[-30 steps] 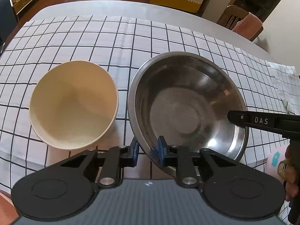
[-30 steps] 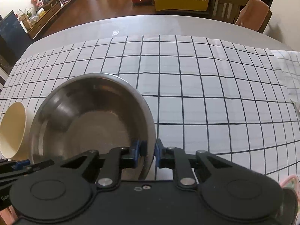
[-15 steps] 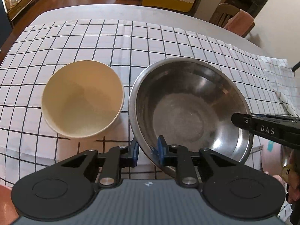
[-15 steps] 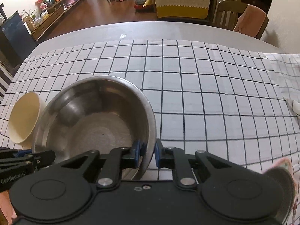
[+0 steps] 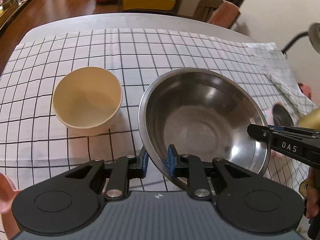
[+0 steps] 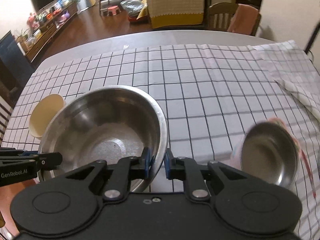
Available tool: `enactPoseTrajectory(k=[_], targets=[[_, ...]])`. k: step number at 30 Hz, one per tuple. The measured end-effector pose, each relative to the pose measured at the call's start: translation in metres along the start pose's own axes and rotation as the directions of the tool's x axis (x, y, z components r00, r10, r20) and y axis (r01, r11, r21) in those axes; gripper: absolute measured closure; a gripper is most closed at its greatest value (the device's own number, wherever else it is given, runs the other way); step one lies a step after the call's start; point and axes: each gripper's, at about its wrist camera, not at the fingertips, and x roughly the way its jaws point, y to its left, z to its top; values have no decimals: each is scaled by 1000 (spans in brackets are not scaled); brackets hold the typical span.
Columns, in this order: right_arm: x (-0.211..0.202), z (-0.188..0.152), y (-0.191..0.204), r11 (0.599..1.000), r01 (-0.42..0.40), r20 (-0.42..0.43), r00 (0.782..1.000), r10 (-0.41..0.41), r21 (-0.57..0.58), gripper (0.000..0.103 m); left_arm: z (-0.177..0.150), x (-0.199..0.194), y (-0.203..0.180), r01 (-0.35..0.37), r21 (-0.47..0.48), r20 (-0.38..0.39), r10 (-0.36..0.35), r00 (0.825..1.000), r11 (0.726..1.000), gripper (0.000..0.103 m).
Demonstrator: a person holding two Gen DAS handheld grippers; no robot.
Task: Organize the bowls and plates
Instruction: 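Lift and carry the steel bowl with both grippers over the pink plate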
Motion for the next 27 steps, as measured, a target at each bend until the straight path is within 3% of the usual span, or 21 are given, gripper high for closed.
enactPoseTrajectory(k=[14, 27], targets=[[-58, -83, 8, 986, 58, 30, 998, -63, 155, 88, -54, -34, -3, 104, 140, -50, -97, 994, 985, 84], [-77, -167, 8, 956, 88, 15, 995, -96, 281, 88, -112, -33, -16, 143, 280, -118, -113, 986, 949, 84]])
